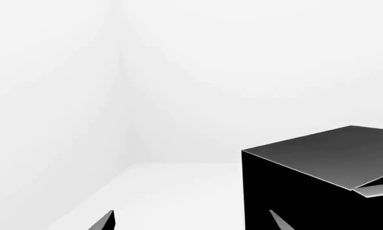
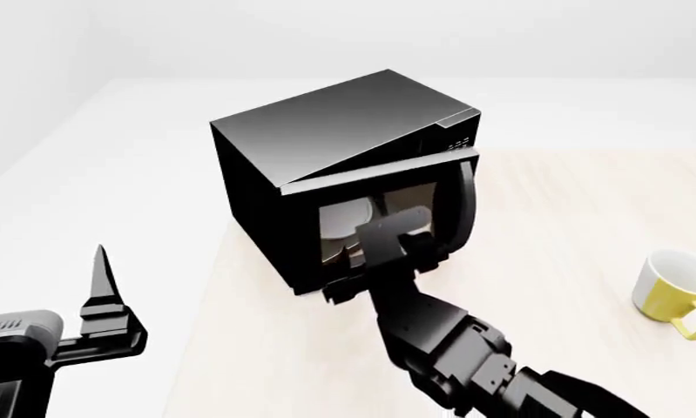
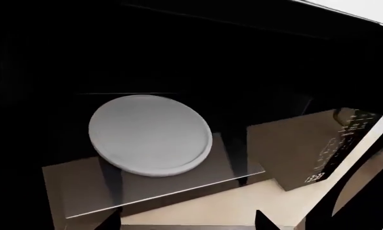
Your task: Close the microwave.
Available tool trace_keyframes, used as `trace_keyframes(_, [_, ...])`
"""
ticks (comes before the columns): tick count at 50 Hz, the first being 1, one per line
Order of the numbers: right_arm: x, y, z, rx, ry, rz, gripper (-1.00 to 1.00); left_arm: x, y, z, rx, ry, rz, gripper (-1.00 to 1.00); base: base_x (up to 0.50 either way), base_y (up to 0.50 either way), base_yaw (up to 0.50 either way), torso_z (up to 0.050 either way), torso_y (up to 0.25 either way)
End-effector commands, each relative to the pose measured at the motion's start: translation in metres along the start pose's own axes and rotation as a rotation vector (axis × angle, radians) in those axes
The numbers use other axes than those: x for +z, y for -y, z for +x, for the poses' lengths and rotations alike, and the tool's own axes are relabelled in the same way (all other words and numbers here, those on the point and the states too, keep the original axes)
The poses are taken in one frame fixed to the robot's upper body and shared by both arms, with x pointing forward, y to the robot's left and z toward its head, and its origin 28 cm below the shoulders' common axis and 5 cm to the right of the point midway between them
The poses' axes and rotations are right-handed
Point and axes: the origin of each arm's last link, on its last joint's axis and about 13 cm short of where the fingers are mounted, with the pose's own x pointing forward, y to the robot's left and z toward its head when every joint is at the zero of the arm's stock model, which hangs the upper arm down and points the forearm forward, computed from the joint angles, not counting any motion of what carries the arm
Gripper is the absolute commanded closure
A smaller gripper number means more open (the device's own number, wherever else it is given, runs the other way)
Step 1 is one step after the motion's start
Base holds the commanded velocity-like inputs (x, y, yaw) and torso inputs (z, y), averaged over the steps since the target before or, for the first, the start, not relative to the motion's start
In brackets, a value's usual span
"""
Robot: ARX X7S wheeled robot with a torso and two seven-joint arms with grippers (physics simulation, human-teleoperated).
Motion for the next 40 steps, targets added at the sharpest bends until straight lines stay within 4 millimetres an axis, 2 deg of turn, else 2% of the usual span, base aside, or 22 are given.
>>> trace_keyframes(1, [0.006,0.010,0.006,-0.047,0.014,-0.022,-1.00,0.000,0.000,0.000,0.001,0.000,0.001,-1.00,0.00,0.00,0.00,0.000,0.000])
trace_keyframes(40, [0.023,0.011,0.026,-0.052,0.044,-0.128,-1.00,0.000,-0.001,0.000,0.004,-0.001,-0.003,-1.00,0.00,0.00,0.00,0.000,0.001])
